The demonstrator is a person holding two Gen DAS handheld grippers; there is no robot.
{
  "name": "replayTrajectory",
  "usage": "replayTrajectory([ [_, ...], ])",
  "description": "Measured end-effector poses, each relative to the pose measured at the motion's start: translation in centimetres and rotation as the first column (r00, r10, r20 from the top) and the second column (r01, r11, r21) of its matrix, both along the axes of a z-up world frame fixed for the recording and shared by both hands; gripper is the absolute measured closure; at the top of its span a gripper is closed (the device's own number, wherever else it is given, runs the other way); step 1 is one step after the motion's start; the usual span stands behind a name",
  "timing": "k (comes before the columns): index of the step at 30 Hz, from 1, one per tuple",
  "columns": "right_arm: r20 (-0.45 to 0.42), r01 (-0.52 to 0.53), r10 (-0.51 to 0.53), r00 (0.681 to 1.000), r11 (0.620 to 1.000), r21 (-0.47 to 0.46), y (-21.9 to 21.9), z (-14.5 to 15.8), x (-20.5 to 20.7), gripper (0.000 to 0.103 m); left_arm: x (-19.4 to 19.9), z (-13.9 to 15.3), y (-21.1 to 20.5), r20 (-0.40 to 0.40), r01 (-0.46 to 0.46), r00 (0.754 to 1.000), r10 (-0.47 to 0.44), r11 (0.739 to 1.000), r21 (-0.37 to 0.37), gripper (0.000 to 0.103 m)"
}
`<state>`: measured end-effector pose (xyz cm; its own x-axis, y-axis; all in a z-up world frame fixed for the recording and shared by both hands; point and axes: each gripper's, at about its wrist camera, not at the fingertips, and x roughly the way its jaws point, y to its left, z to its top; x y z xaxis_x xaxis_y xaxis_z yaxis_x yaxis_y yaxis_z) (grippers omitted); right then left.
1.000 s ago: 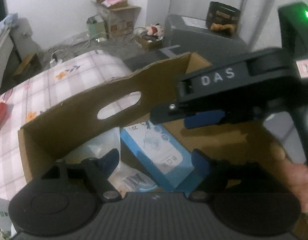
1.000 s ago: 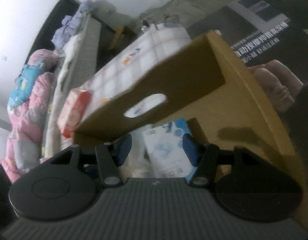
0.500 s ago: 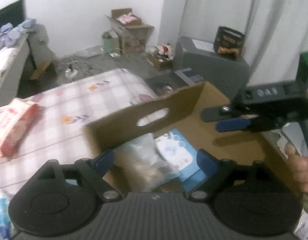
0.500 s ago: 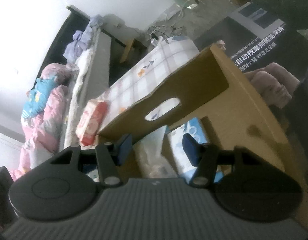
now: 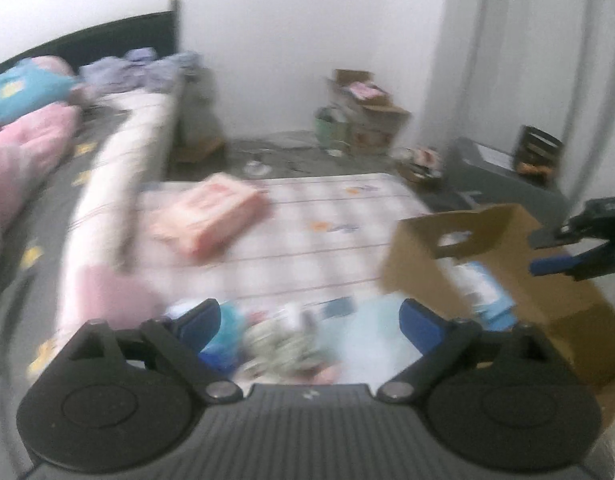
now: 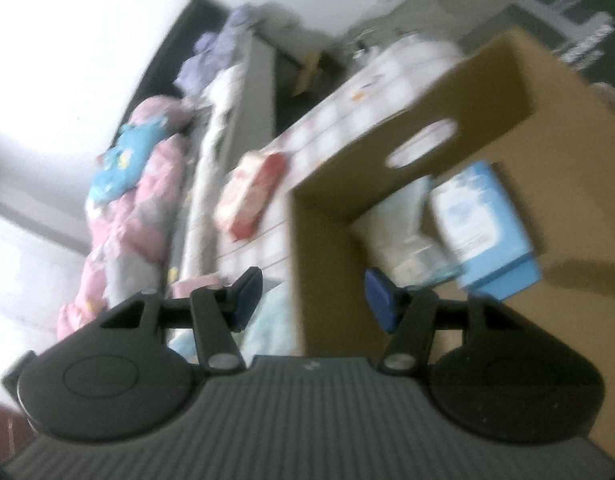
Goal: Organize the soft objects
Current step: 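Grasp the pink bubble pouch with the left tool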
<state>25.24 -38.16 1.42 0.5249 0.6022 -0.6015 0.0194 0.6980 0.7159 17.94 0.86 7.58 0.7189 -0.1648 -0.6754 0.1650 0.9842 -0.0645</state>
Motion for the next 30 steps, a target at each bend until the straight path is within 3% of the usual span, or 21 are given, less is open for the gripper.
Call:
replayTrajectory([
  [8, 0.012, -0.185, 0.185, 0.983, 0.983, 0.017, 9.6, 1.7, 0.8, 0.046, -4.9, -1.8, 8.2, 0.021, -0.161, 0.987, 0.162, 0.987, -0.019, 0.006],
  [15, -0.028, -0.331, 0.333, 0.942, 0.941, 0.070, 19.1, 1.6, 3.3, 0.045, -4.5, -2.3, 11.6, 0.069, -0.215, 0.974, 0.214, 0.977, 0.007, 0.006],
  [22, -0.120, -0.361, 0.389, 0.914, 0.911, 0.201, 29.4, -0.9, 8.1, 0.044, 0.6, -2.5, 14.3, 0.086, -0.252, 0.965, 0.247, 0.966, 0.056, 0.011],
  [24, -0.147, -0.348, 0.383, 0.912, 0.912, 0.218, 31.5, -1.8, 9.2, 0.043, 2.8, -2.3, 15.7, 0.075, -0.266, 0.962, 0.262, 0.962, 0.063, 0.017],
  [26, -0.152, -0.354, 0.391, 0.908, 0.909, 0.221, 33.3, -2.5, 10.0, 0.043, 5.3, -2.2, 17.2, 0.051, -0.293, 0.956, 0.290, 0.953, 0.072, 0.024],
  [28, -0.169, -0.357, 0.398, 0.902, 0.906, 0.228, 34.6, -3.5, 10.6, 0.043, 8.0, -2.3, 18.9, 0.009, -0.296, 0.955, 0.295, 0.954, 0.049, 0.024],
  [30, -0.189, -0.357, 0.400, 0.897, 0.907, 0.225, 35.4, -4.5, 11.0, 0.043, 11.7, -3.0, 20.5, -0.097, -0.267, 0.959, 0.266, 0.964, 0.000, 0.024],
])
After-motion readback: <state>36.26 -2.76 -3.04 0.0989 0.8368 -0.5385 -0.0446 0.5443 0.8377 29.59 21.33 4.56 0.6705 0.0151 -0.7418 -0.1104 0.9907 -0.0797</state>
